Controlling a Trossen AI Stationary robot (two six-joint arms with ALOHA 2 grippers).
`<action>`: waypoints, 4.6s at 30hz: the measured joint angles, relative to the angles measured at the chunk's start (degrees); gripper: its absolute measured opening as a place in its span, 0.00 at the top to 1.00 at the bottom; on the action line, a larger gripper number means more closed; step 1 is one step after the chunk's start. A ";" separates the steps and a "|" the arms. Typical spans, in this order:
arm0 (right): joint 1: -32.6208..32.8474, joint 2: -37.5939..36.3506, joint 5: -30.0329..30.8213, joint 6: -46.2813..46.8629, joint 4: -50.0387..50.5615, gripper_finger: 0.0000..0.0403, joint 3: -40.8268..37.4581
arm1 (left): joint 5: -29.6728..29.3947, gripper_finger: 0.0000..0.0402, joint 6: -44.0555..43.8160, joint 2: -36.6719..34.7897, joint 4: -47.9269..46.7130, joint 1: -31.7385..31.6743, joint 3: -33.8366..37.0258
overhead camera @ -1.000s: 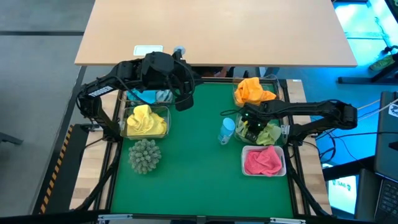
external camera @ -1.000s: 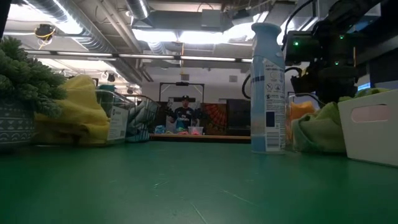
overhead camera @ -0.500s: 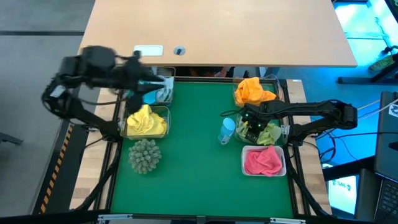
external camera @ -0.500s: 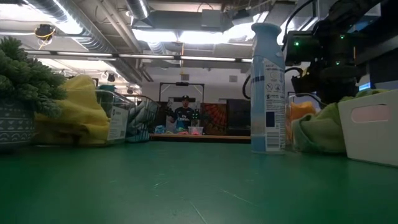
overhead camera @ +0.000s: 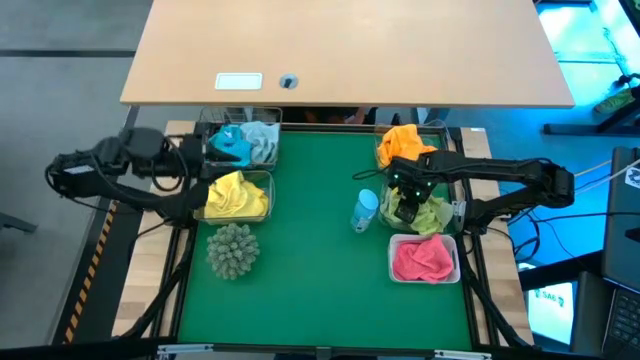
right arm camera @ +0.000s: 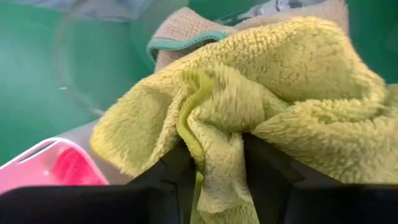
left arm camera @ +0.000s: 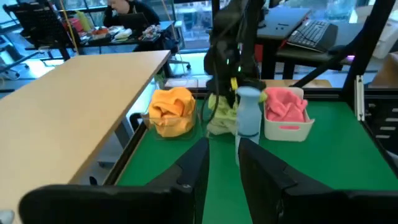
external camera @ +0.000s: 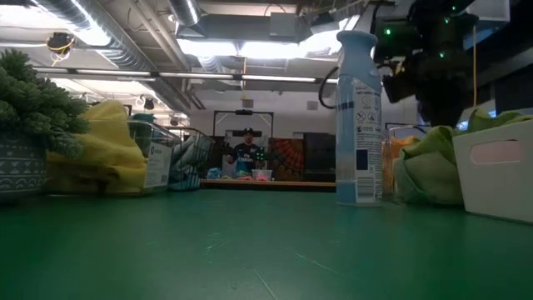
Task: Sort microfiber towel by color & place in baskets
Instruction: Put the light green microfiber towel into the bottom right transparent bin, then return to Home Position
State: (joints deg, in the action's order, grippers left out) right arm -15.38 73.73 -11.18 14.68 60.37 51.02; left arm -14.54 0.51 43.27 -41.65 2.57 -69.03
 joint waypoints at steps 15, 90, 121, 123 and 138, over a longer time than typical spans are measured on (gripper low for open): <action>-0.01 -0.32 -0.29 0.00 13.44 0.69 17.02 | -0.03 0.79 -0.17 -23.22 16.82 -0.02 29.21; 26.23 -0.48 20.13 17.55 26.82 0.69 7.81 | 0.03 0.79 1.51 -27.28 35.37 -0.04 48.30; 26.23 -30.80 33.13 -4.71 -11.36 0.69 10.73 | 0.03 0.79 3.24 -27.19 40.84 -0.02 51.97; 26.23 -33.30 31.08 -7.67 -17.58 0.69 5.52 | 0.03 0.79 3.24 -27.17 43.08 -0.04 53.52; 26.23 -50.25 26.98 -7.16 -47.13 0.69 -25.79 | -0.57 0.79 4.17 -27.60 46.52 -0.03 60.70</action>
State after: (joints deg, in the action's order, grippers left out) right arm 10.85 23.49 15.80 7.51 13.25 25.22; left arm -15.10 4.68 15.67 4.86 2.54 -8.33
